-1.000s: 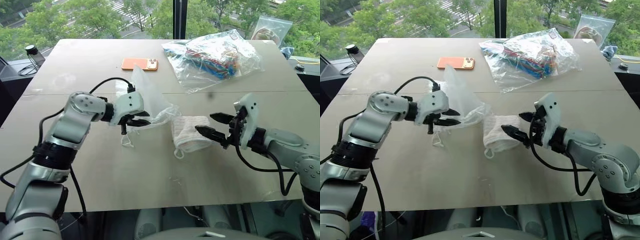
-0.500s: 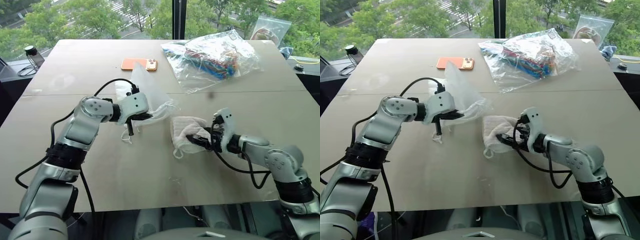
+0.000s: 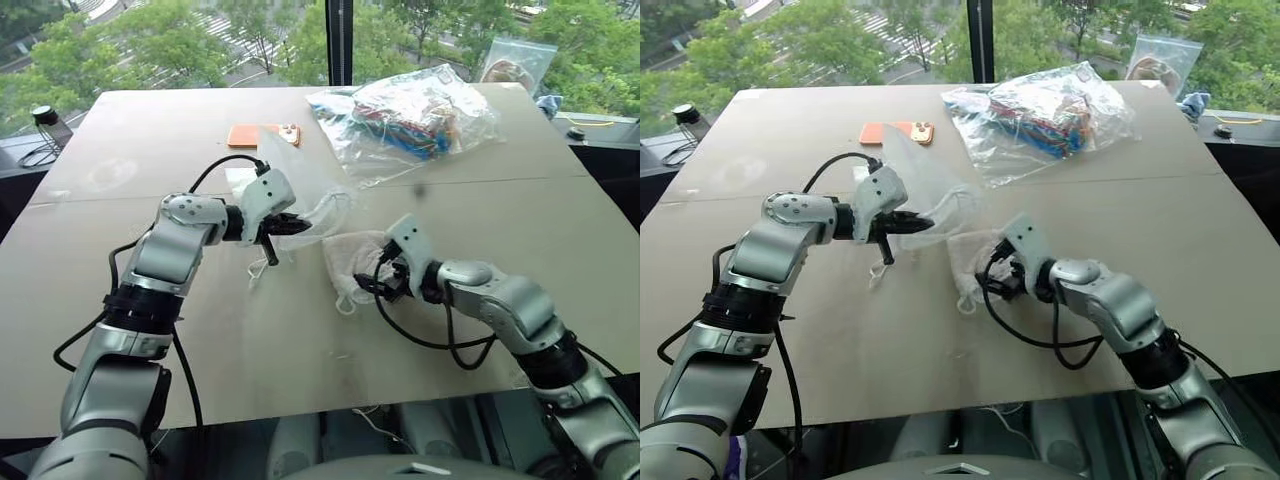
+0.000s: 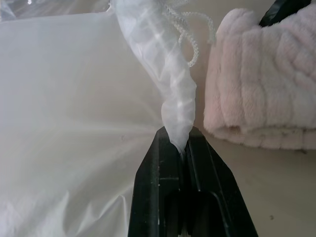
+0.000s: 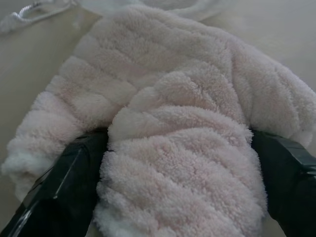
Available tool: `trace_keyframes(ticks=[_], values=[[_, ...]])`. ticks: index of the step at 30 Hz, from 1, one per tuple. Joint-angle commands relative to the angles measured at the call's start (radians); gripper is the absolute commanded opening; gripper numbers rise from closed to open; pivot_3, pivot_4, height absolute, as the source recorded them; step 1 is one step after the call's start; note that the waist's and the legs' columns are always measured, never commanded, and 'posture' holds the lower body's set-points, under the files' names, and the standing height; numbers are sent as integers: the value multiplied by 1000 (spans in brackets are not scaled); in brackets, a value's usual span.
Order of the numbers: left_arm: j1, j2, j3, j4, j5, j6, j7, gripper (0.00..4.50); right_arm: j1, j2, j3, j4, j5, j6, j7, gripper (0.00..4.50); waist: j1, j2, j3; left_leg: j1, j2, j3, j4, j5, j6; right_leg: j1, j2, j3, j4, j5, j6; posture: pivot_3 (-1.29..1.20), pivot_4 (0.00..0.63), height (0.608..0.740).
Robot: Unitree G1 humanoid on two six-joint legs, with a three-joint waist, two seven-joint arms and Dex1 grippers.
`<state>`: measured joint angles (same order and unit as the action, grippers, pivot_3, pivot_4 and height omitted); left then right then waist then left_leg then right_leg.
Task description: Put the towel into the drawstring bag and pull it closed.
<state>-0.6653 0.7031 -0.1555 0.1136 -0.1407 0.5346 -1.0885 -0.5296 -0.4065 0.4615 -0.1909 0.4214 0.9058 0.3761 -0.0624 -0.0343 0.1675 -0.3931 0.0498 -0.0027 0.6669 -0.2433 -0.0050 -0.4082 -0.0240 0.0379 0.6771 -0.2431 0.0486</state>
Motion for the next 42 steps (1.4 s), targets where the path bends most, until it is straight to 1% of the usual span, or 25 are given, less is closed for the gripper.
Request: trace_keyframes(ticks=[1, 2, 4, 6, 7, 8, 9, 10, 11, 13, 16, 17, 19, 21, 24, 28, 33, 37, 40, 42], values=[[-46, -2, 38, -47, -51, 69, -4, 0, 30, 15, 198, 259, -160, -68, 73, 3951, -7, -3, -4, 2, 0, -1, 0, 0, 0, 1, 1, 2, 0, -1, -2, 0, 150, 740], [-49, -1, 37, -47, -55, 77, -2, 0, 30, 21, 203, 295, -191, -97, 79, 3658, -10, -5, -5, 6, 0, -2, -1, 0, 0, 3, 4, 4, 0, -1, -2, 0, 150, 740], [-56, -1, 37, -49, -65, 101, 3, 0, 37, 23, 205, 321, -234, -144, 102, 2764, -11, -5, -8, 19, 4, -1, -5, 0, 0, 13, 7, 5, -2, -2, -4, 0, 150, 740], [-69, -5, 43, -48, -80, 138, 14, 0, 67, 24, 166, 274, -229, -168, 121, 1852, -9, -4, -10, 29, 3, -2, -12, 0, 0, 19, 8, 8, -4, -3, -6, 0, 150, 740], [-74, -8, 45, -49, -87, 153, 19, 0, 84, 22, 146, 239, -222, -186, 134, 1520, -7, -1, -13, 33, 3, -3, -14, 0, 0, 22, 8, 8, -6, -3, -7, 0, 150, 740], [-79, -12, 47, -50, -94, 170, 24, 0, 102, 25, 117, 201, -207, -210, 145, 1054, -6, 1, -14, 34, 3, -4, -15, 0, 0, 22, 9, 8, -6, -3, -7, 0, 150, 740], [-83, -16, 49, -51, -99, 184, 29, 0, 122, 36, 76, 153, -171, -229, 163, 679, -5, 3, -14, 34, 3, -4, -15, 0, 0, 22, 9, 8, -6, -3, -7, 0, 150, 740], [-88, -20, 49, -52, -106, 199, 34, 0, 139, 46, 40, 103, -142, -254, 181, 372, -3, 3, -14, 33, 2, -5, -15, 0, 0, 22, 9, 8, -6, -3, -7, 0, 150, 740], [-90, -22, 49, -53, -110, 209, 38, 0, 151, 54, 16, 70, -126, -268, 194, 227, 1, 3, -14, 32, 2, -5, -15, 0, 0, 22, 9, 8, -6, -3, -7, 0, 150, 740], [-92, -25, 38, -55, -109, 213, 40, 0, 164, 51, -17, -27, -117, -278, 204, 192, 4, 3, -13, 28, 0, -5, -16, 0, -1, 19, 9, 9, -6, -4, -7, 0, 150, 740], [-103, -33, 27, -53, -110, 217, 43, 0, 152, 15, -4, -73, -197, -281, 189, 188, 4, 4, -13, 6, -2, -4, -15, 0, -1, -1, 8, 11, -6, -1, -5, 0, 150, 740], [-108, -34, 22, -51, -107, 214, 41, 0, 147, 11, -5, -74, -209, -278, 189, 186, 4, 4, -13, -4, -3, -4, -13, 0, -1, -10, 8, 11, -5, 1, -9, 0, 150, 740], [-116, -38, 15, -49, -105, 214, 40, 0, 139, 20, -17, -74, -210, -262, 184, 185, 7, 3, -13, -8, -3, -5, -14, 0, -1, -14, 8, 11, -6, 1, -9, 0, 150, 740], [-123, -40, 10, -49, -107, 213, 37, 0, 131, 43, -39, -70, -199, -242, 175, 185, 9, 3, -12, -8, -3, -5, -16, 0, -1, -14, 8, 11, -8, 1, -10, 0, 150, 740], [-129, -34, 7, -66, -121, 223, 23, 0, 119, 98, -114, -61, -158, -195, 144, 184, 13, 3, -12, -8, -3, -6, -17, 0, -1, -14, 8, 10, -9, 1, -10, 0, 150, 740], [-126, -11, -5, -87, -122, 217, -3, 0, 84, 145, -189, -59, -135, -152, 115, 184, 21, 4, -10, -8, -3, -6, -17, 0, -1, -14, 8, 10, -9, 1, -9, 0, 150, 740], [-127, 3, -11, -108, -121, 212, -11, 0, 47, 162, -233, -67, -124, -113, 97, 183, 22, 4, -9, -9, -3, -6, -17, 0, -1, -14, 7, 9, -9, 1, -10, 0, 150, 740], [-148, -8, -16, -104, -117, 211, 1, 0, 14, 187, -250, -61, -107, -93, 97, 183, 21, 4, -7, -9, -3, -6, -17, 0, -1, -14, 8, 9, -10, 1, -10, 0, 150, 740], [-167, -10, -14, -85, -114, 217, 10, 0, -13, 211, -290, -71, -72, -61, 94, 183, 22, 4, -6, -9, -3, -7, -17, 0, -1, -14, 8, 9, -10, 1, -10, 0, 150, 740], [-174, -7, -14, -75, -114, 218, 9, 0, -24, 203, -322, -78, -59, -39, 88, 183, 22, 4, -5, -10, -3, -7, -17, 0, -1, -14, 7, 8, -10, 1, -10, 0, 150, 740]])
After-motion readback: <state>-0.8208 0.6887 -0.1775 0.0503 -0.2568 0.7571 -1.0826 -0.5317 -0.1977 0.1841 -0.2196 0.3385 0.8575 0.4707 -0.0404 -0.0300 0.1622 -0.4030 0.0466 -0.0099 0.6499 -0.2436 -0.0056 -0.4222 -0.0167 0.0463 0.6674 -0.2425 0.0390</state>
